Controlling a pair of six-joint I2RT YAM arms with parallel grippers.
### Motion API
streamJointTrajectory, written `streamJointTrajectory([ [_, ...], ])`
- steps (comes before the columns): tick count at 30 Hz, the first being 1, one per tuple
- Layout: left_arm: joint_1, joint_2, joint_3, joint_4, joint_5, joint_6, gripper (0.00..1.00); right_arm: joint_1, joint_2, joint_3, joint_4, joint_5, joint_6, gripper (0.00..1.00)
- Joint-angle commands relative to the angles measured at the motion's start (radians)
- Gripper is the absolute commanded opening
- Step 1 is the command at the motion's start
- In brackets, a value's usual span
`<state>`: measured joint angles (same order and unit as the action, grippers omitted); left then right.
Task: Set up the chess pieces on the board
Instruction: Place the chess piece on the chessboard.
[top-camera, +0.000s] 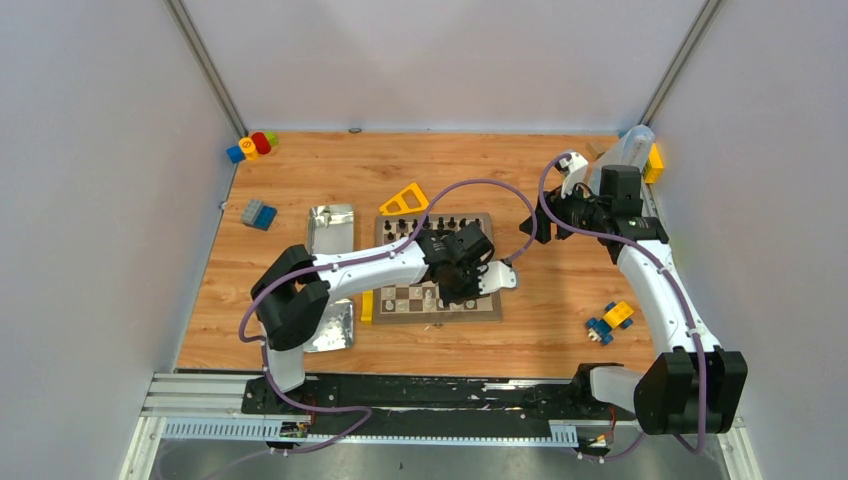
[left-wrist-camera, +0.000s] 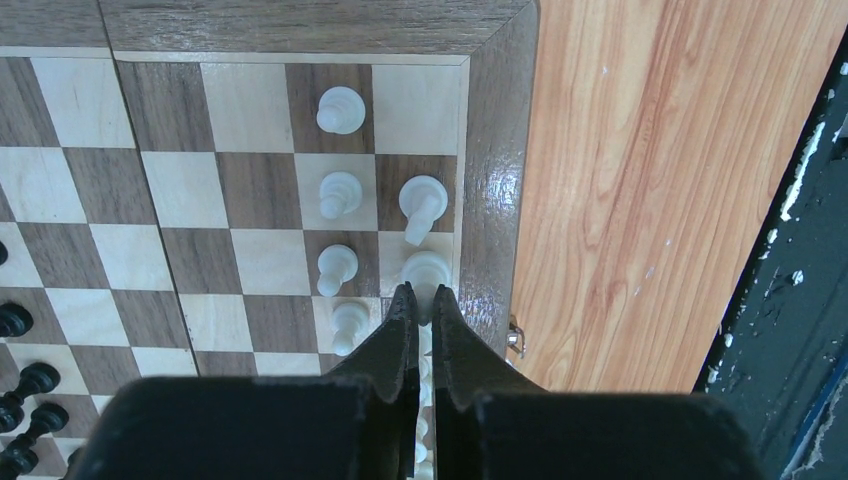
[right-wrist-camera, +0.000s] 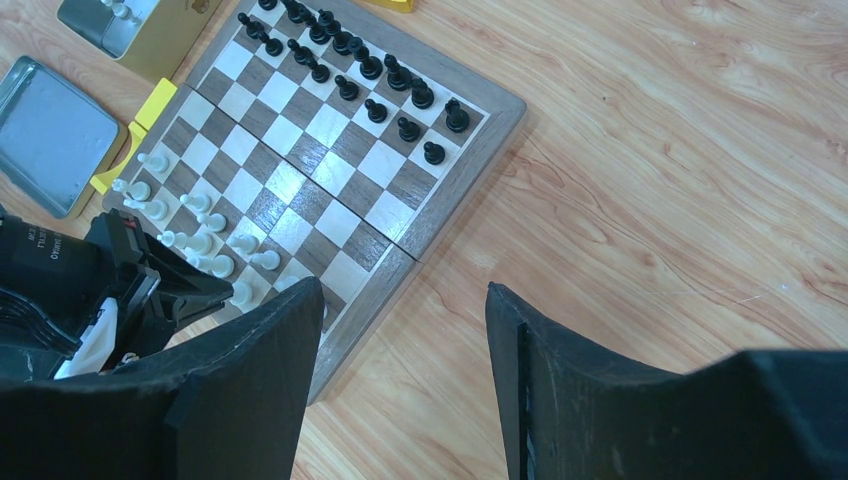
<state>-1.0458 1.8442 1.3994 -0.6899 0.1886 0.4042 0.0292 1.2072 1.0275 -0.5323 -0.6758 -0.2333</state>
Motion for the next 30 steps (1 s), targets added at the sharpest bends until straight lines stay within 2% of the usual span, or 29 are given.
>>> streamJointTrajectory([
  [1,-0.008,0.006,0.001,0.022,0.024,0.015,0.04,-0.006,-0.019,-0.005,0.035,-0.026,-0.006,0.62],
  [14,-0.007,0.010,0.001,0.027,-0.005,0.014,0.14,-0.006,-0.017,-0.004,0.030,-0.038,-0.009,0.62],
  [30,-0.006,0.003,0.006,0.029,-0.030,0.014,0.35,-0.006,-0.015,-0.004,0.028,-0.039,-0.009,0.62],
])
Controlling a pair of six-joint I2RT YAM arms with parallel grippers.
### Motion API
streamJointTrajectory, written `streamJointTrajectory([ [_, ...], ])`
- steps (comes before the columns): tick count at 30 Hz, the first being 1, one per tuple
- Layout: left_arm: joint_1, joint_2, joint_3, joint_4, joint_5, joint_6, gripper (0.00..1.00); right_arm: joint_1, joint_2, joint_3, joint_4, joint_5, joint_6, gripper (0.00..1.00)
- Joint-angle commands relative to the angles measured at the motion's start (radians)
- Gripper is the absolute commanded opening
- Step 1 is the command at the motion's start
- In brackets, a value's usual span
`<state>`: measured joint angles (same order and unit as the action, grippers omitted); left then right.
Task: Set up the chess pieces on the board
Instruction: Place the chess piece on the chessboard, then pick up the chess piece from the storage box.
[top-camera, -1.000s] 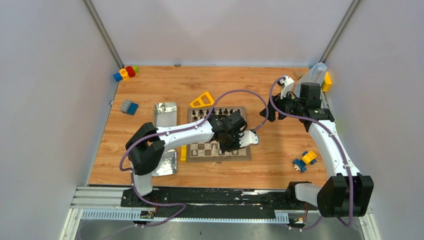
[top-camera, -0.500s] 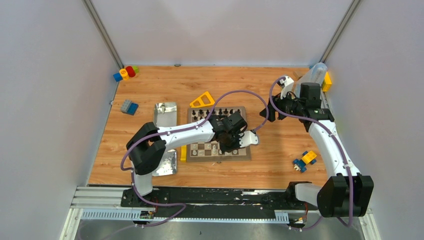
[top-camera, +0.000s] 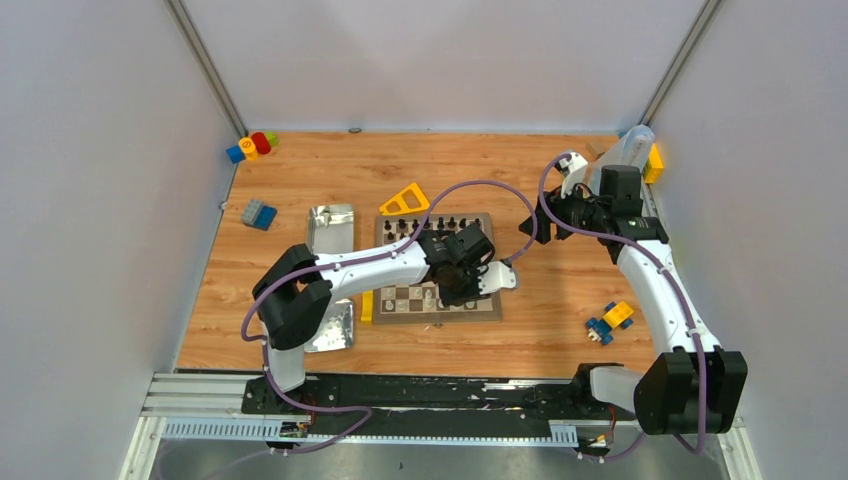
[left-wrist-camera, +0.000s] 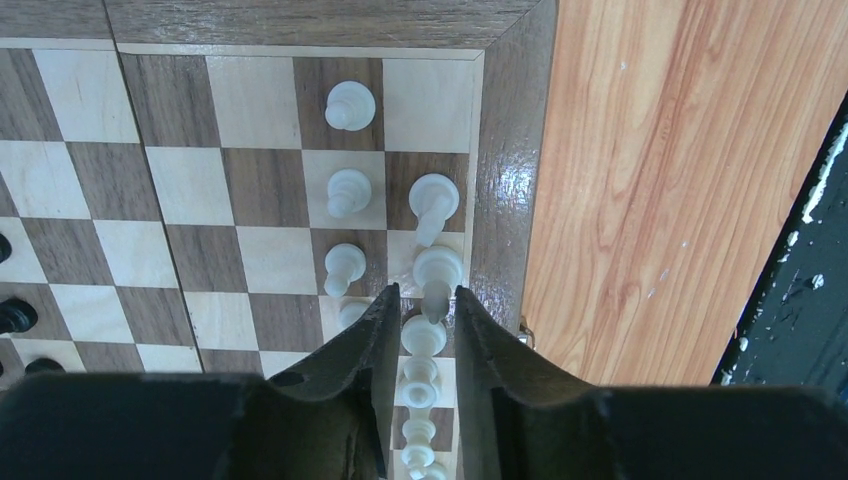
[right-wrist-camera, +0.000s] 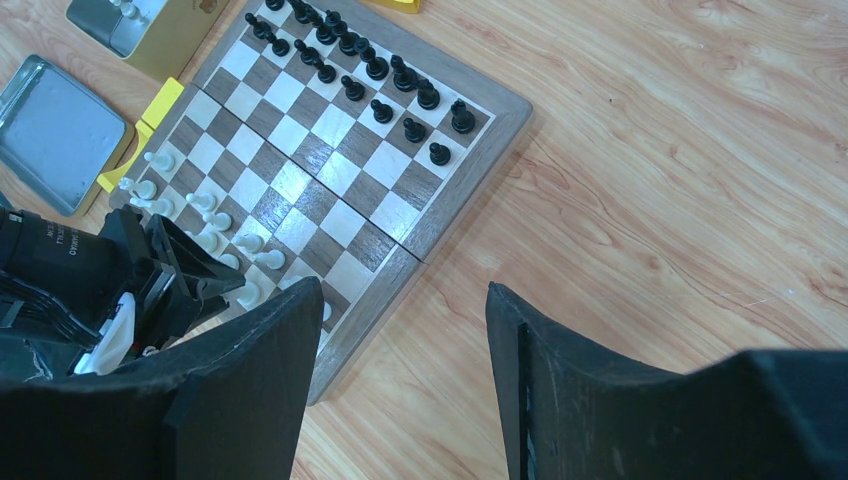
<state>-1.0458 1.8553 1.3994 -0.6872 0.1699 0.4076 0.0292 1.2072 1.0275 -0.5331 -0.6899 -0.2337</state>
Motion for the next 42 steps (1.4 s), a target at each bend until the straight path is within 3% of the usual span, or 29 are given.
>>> streamJointTrajectory([
  [1,-0.006,-0.011,0.006,0.026,-0.016,0.010,0.36,-0.007,-0.015,-0.004,0.029,-0.025,-0.008,0.62],
  [14,-0.002,-0.167,-0.004,0.002,-0.101,0.029,0.53,-0.007,-0.008,0.000,0.028,-0.035,-0.004,0.62],
  [18,0.053,-0.240,-0.027,-0.017,-0.112,0.032,0.56,-0.006,-0.006,0.001,0.028,-0.030,-0.004,0.62],
  [32,0.641,-0.412,-0.172,0.047,-0.224,-0.202,0.59,-0.006,0.006,0.004,0.027,-0.031,-0.003,0.62],
  [37,0.757,-0.362,-0.165,0.104,-0.296,-0.253,0.60,-0.006,0.004,0.003,0.028,-0.031,-0.003,0.62],
  [42,0.843,-0.253,-0.132,0.135,-0.274,-0.281,0.57,-0.006,0.002,0.000,0.028,-0.035,0.000,0.62],
])
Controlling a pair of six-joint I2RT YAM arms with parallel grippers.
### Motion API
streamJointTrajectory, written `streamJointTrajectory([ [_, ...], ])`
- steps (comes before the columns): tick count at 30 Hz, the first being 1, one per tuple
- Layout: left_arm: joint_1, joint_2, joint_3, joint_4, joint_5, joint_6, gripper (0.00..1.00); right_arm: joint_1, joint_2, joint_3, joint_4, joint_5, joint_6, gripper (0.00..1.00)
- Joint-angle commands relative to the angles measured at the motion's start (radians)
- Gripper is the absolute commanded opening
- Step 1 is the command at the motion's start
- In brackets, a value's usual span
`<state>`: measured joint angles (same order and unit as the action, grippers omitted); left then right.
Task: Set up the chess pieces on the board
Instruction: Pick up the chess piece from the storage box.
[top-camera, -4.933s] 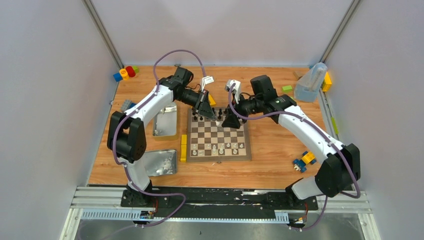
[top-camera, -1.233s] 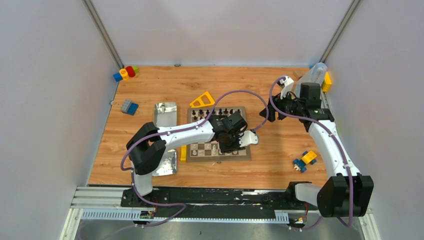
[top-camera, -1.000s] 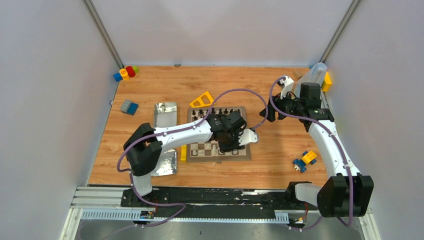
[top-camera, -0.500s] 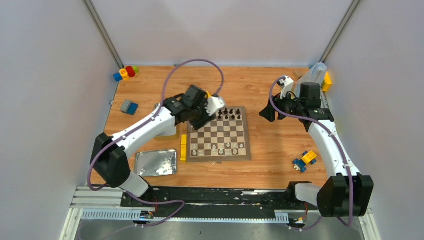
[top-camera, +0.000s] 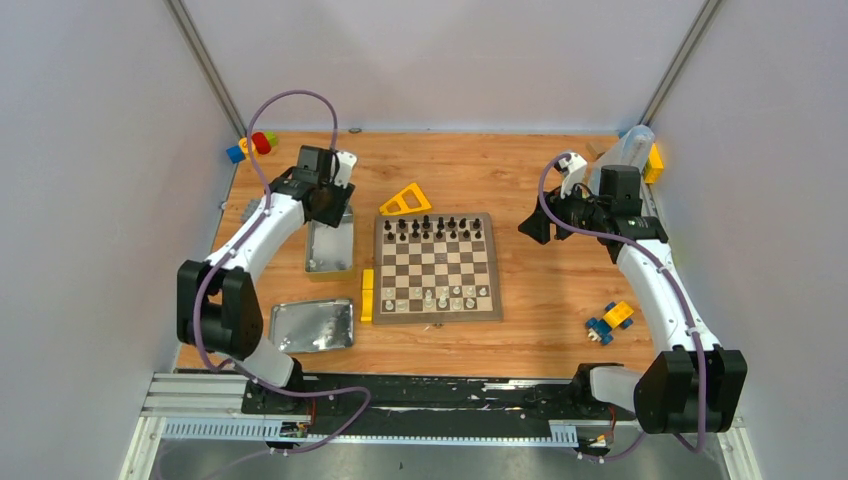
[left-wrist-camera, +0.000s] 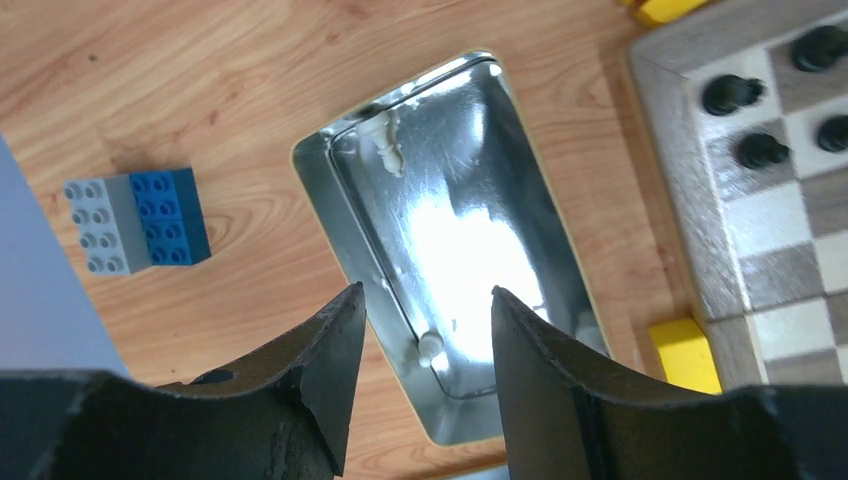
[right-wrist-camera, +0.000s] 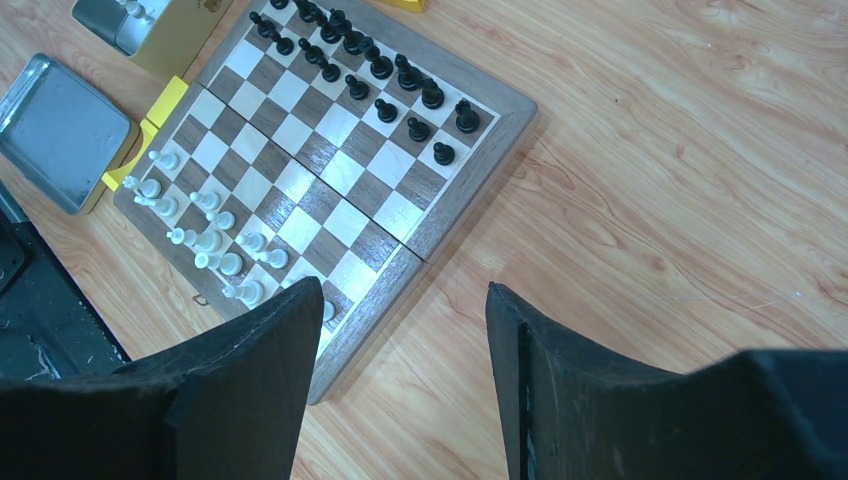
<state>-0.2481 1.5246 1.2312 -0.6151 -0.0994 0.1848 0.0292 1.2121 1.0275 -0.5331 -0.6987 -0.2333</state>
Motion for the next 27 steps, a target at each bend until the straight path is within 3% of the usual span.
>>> streamJointTrajectory([
  [1,0.067,0.114,0.041,0.071,0.004,-0.063,0.56,-0.006,-0.004,0.000,0.027,-0.027,-0.001,0.62],
  [7,0.137,0.279,0.126,0.087,0.045,-0.103,0.53,-0.006,-0.005,0.000,0.027,-0.029,-0.003,0.62],
  [14,0.142,0.401,0.182,0.103,0.053,-0.116,0.51,-0.006,0.001,-0.003,0.026,-0.033,-0.004,0.62],
  [27,0.154,0.461,0.206,0.091,0.055,-0.136,0.43,-0.006,0.011,-0.003,0.022,-0.044,-0.011,0.62],
])
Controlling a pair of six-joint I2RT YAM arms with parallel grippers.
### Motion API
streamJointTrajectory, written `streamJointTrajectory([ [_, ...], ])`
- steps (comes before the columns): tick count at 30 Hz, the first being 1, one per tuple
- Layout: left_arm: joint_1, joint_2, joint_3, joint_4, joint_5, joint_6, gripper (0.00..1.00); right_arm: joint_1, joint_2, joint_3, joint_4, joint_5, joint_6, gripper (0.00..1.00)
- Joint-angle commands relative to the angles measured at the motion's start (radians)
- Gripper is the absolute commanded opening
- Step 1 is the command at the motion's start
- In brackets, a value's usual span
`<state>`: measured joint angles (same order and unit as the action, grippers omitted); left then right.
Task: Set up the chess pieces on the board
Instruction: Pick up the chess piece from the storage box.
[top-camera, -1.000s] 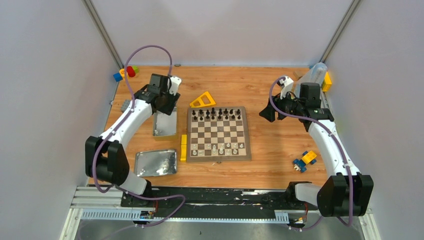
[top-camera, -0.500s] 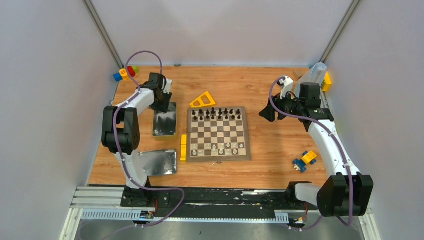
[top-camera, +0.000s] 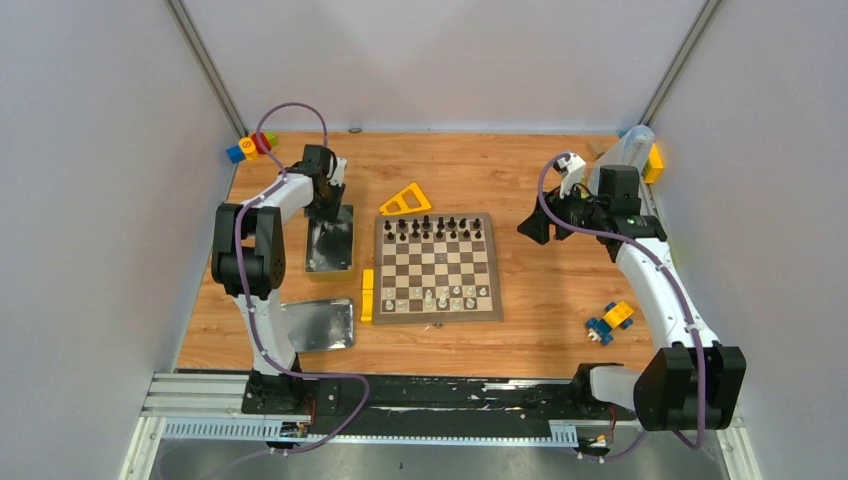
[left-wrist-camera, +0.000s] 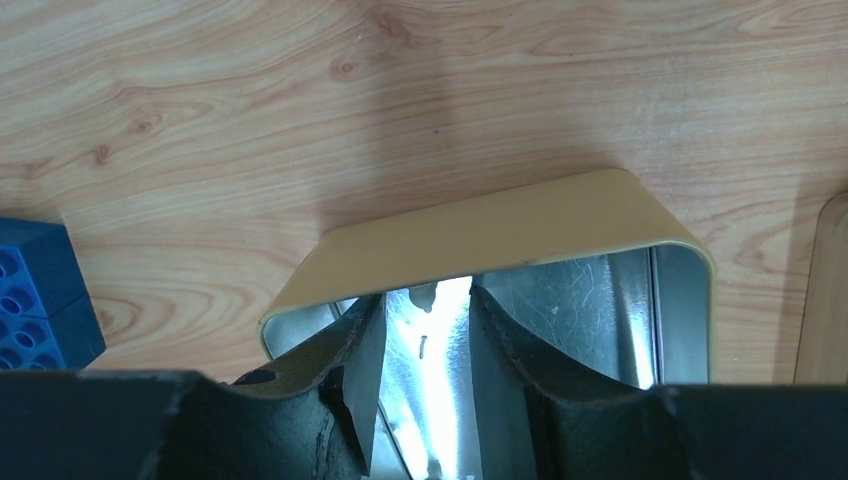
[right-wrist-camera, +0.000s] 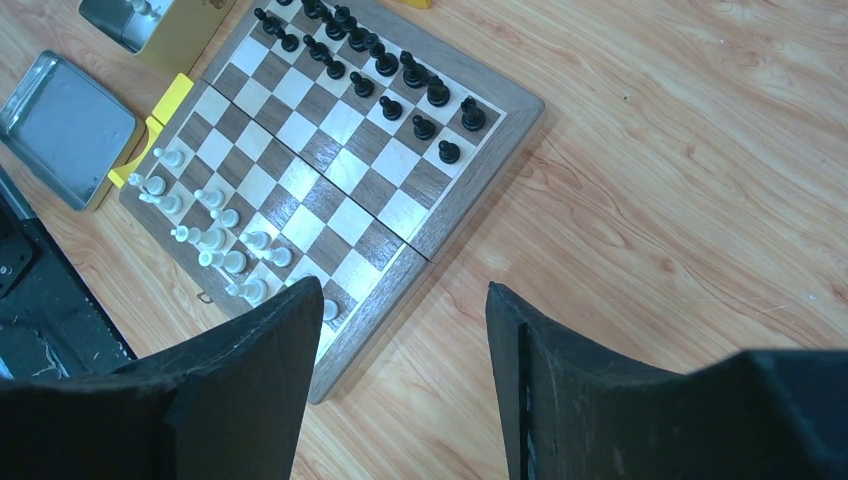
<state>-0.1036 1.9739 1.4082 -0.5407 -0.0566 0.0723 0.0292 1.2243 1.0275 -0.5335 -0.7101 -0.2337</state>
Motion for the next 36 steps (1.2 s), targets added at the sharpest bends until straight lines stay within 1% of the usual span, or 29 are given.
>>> streamJointTrajectory([
  [1,0.013,0.014,0.028,0.017,0.013,-0.024,0.43,-0.006,-0.001,-0.003,0.023,-0.032,-0.010,0.62],
  [6,0.020,0.023,0.023,0.023,0.023,-0.026,0.42,-0.006,0.001,-0.001,0.020,-0.039,-0.009,0.62],
  [12,0.024,0.036,0.024,0.019,0.038,-0.027,0.37,-0.006,0.001,-0.001,0.017,-0.042,-0.009,0.62],
  [24,0.054,0.023,-0.021,0.025,0.051,-0.031,0.18,-0.006,0.007,-0.001,0.014,-0.051,-0.009,0.62],
  [28,0.056,-0.025,-0.056,0.038,0.051,-0.004,0.11,-0.006,0.006,0.000,0.015,-0.056,-0.006,0.62],
  [30,0.056,-0.066,-0.083,0.044,0.081,0.023,0.08,-0.007,0.004,0.004,0.014,-0.072,-0.001,0.62],
  [32,0.056,-0.122,-0.118,0.052,0.127,0.050,0.08,-0.006,-0.001,0.007,0.015,-0.106,0.004,0.62],
  [36,0.054,-0.270,-0.200,0.060,0.266,0.111,0.08,-0.001,0.009,0.028,0.015,-0.206,0.005,0.62],
])
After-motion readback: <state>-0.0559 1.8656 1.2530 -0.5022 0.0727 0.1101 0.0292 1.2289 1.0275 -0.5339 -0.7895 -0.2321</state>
